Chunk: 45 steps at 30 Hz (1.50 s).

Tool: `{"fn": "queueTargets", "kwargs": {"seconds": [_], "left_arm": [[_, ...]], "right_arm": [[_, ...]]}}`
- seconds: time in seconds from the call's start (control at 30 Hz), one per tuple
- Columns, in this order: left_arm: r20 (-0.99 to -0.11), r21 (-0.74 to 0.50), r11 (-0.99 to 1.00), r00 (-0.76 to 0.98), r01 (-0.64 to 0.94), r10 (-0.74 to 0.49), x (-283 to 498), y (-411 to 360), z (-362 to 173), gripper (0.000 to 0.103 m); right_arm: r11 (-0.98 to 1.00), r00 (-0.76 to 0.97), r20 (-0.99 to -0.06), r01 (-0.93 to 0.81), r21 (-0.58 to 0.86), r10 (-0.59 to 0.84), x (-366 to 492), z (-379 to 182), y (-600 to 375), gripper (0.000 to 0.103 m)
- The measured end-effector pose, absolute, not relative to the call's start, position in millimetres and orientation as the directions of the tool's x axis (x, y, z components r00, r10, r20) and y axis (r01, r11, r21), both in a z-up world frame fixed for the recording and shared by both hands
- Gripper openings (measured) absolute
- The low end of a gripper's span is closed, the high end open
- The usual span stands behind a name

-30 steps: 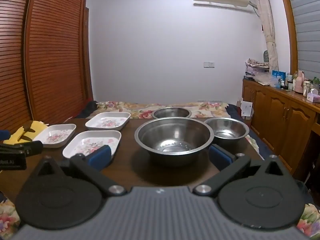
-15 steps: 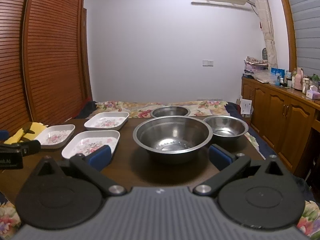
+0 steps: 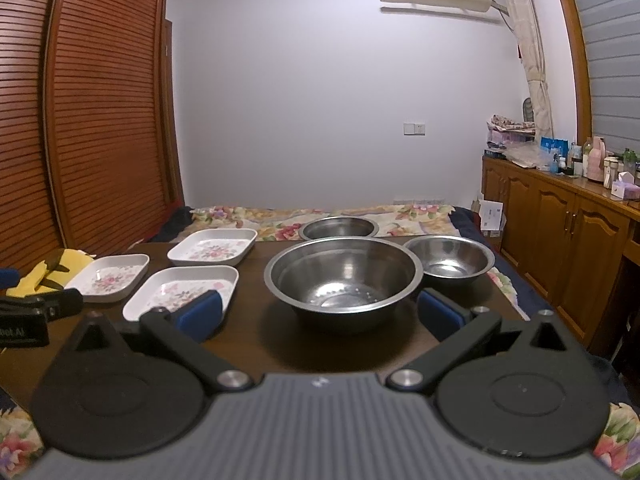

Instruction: Organize plates and bowls

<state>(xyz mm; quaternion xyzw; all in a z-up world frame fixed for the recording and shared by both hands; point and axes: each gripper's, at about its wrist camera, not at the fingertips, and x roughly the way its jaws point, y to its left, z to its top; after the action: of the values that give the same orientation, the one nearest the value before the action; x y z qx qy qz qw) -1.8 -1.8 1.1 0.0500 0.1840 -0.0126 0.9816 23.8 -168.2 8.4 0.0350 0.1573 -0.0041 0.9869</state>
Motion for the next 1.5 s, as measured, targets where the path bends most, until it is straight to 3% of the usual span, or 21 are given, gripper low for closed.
{"fn": "queueTargets", "kwargs": {"seconds": [1.5], "left_arm": [[-0.397,0.085,0.996,0.918,0.039,-0.002,6,7,-11,0.103]], "right_arm": [[0.998,0.947,-0.322,0.016,0.062,0.005,26,3,-170,0.103]]}}
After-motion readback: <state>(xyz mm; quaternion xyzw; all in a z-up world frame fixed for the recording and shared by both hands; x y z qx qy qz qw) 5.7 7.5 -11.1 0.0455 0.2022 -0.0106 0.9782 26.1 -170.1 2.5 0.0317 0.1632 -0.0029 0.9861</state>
